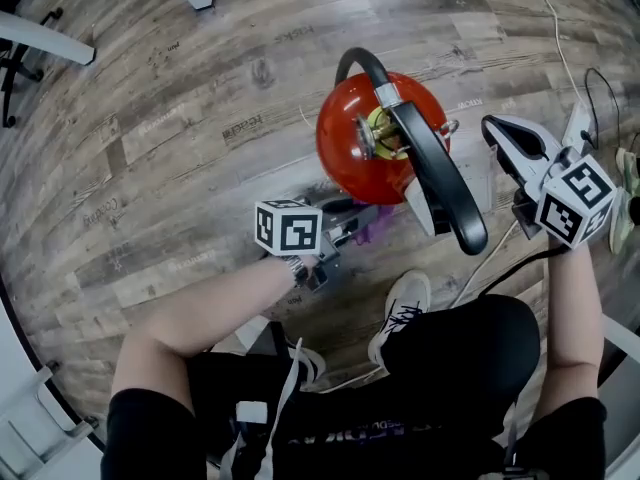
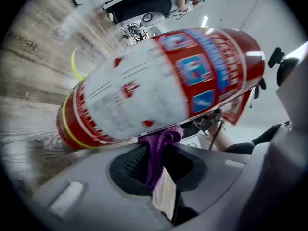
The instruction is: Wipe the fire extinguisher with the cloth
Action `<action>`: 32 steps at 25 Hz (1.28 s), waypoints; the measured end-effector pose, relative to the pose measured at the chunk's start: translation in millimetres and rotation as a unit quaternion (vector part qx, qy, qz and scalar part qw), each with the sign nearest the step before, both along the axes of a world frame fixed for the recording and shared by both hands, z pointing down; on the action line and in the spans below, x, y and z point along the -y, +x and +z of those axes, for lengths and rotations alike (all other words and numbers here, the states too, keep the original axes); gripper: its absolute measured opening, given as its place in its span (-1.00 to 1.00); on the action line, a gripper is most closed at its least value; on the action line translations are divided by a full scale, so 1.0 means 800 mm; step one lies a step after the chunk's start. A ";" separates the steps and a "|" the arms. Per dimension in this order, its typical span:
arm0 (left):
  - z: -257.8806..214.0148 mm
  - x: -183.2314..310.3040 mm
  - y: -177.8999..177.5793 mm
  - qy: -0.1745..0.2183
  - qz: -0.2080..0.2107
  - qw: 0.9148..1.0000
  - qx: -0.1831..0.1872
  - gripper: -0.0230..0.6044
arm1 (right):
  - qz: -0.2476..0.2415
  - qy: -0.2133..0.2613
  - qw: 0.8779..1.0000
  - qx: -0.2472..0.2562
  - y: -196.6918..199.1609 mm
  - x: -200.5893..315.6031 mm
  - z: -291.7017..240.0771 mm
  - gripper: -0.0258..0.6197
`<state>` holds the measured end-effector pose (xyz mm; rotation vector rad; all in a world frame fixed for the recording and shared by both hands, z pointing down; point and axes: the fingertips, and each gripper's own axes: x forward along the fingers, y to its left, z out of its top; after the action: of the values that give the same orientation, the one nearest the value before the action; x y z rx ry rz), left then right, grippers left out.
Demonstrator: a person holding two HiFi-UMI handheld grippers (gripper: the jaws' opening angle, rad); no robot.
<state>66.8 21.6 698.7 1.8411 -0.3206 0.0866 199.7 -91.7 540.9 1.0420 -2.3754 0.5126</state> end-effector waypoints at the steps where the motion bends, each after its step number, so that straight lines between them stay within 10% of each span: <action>1: 0.031 -0.001 -0.001 -0.007 0.000 1.000 0.022 -0.72 | 0.002 -0.004 1.000 0.001 0.003 -0.001 0.005 -0.91; 9: 0.164 -0.011 -0.014 -0.056 -0.008 0.992 0.114 -0.71 | 0.020 -0.042 0.999 0.002 0.032 -0.021 0.048 -0.91; 17: 0.160 -0.018 -0.013 -0.076 -0.003 0.992 0.102 -0.72 | 0.034 -0.051 0.998 0.010 0.044 -0.023 0.058 -0.91; 24: 0.012 -0.005 -0.014 -0.039 0.047 0.998 -0.022 -0.71 | 0.030 -0.033 0.999 0.009 0.039 -0.016 0.039 -0.91; 32: -0.214 0.006 -0.045 0.060 0.115 0.985 -0.116 -0.71 | 0.032 -0.012 0.999 0.012 0.030 -0.008 0.009 -0.91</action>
<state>30.9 17.1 527.4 1.9795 0.0519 0.0118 223.5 -85.4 548.3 1.1096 -2.3575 0.5780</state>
